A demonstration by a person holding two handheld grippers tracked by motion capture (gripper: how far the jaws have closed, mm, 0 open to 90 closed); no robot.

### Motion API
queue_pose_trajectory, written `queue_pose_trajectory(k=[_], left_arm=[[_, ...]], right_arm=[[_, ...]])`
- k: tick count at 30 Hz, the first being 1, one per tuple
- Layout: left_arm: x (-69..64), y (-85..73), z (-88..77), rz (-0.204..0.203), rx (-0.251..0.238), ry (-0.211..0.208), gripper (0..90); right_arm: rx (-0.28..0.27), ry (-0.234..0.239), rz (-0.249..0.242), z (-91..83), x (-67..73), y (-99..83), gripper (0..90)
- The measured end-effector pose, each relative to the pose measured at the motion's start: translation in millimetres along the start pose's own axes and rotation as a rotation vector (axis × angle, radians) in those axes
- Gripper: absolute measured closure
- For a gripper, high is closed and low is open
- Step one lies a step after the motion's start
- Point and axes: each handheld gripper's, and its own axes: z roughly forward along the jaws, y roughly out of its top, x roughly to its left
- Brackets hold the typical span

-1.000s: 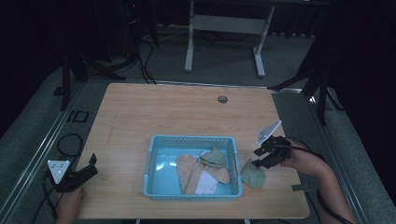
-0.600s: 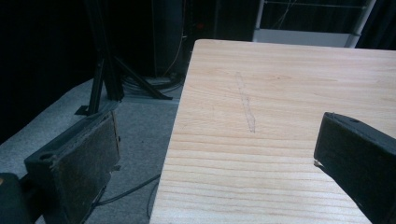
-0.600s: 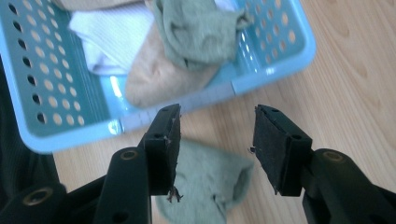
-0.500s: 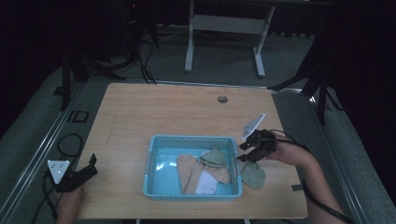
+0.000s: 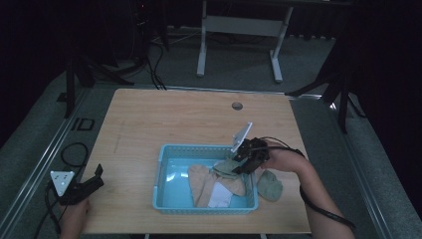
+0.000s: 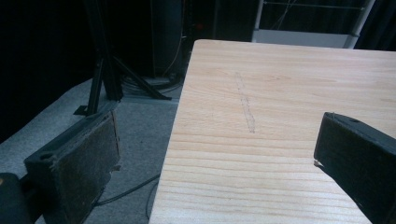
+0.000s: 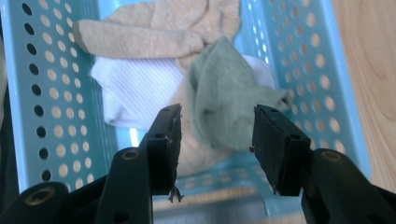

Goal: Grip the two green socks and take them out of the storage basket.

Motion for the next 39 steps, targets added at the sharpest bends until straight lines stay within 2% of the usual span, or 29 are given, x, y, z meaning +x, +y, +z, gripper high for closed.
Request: queue_pose_trajectory(k=[10, 18, 25, 31, 34, 39], left_arm=[[0.2, 0.0, -0.1, 0.000, -0.001, -0.002, 0.4], [0.0, 0.0, 0.0, 0.000, -0.002, -0.002, 0.4], [-0.1, 0.0, 0.0, 0.001, -0.001, -0.002, 0.4], [0.0, 0.1, 0.1, 0.001, 0.001, -0.002, 0.4], [0.1, 0.0, 0.0, 0.000, -0.001, -0.002, 0.4], [-0.1, -0.1, -0.1, 0.001, -0.002, 0.000, 0.4]], right_arm=[[0.030, 0.038, -0.030, 23.5, 3.5, 18.4, 51.0], [0.074, 0.056, -0.034, 46.3, 5.4, 18.4, 50.1], [0.101, 0.051, -0.025, 61.5, 0.0, 13.1, 50.5], [0.130, 0.021, -0.026, 65.6, -3.5, 13.0, 70.0], [0.128, 0.012, -0.034, 64.3, -3.7, 14.6, 79.1], [0.063, -0.049, -0.044, 49.7, -3.2, 20.5, 81.5]])
